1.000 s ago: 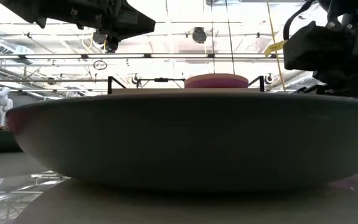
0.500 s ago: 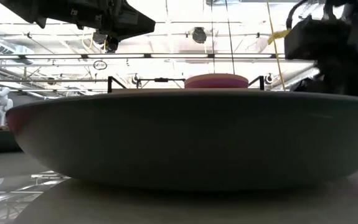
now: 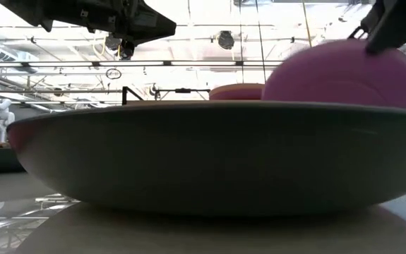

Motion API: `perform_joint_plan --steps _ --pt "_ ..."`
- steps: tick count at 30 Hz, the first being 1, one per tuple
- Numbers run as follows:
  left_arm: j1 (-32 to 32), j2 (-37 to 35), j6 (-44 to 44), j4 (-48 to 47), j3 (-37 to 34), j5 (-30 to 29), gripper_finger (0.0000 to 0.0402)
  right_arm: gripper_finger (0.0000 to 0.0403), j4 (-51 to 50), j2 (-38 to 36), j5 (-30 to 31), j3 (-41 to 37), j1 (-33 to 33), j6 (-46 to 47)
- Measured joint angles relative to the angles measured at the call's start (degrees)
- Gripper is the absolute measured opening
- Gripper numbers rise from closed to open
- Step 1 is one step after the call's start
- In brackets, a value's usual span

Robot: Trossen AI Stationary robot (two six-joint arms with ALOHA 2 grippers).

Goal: Place and stack plates onto a shelf
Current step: Stack the purple plate on top of the light pink plate on the shelf

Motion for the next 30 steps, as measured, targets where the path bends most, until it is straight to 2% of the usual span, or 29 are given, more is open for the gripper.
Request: perform_joint_plan --steps 4,15,19,23,30 --pt "0.0 0.0 0.02 0.0 0.0 -0.01 0.0088 0.0 0.61 -1.66 2.71 0.01 0.01 -2.18" --pt "-0.02 0.0 0.04 0.0 0.0 0.0 0.0088 0.0 4.96 -1.89 2.84 0.01 -0.02 -6.37" --pt "-0.01 0.0 0.09 -0.02 0.0 0.0 0.0088 0.0 7.46 -2.03 3.05 -0.01 -0.46 -10.59" --pt "-0.02 0.0 0.09 -0.02 0.0 0.0 0.0088 0.0 13.94 -2.34 3.07 0.01 -1.67 -17.79" --pt "0.0 0.0 0.15 -0.02 0.0 0.0 0.0088 0.0 33.6 -3.66 2.99 0.08 -4.67 -34.4"
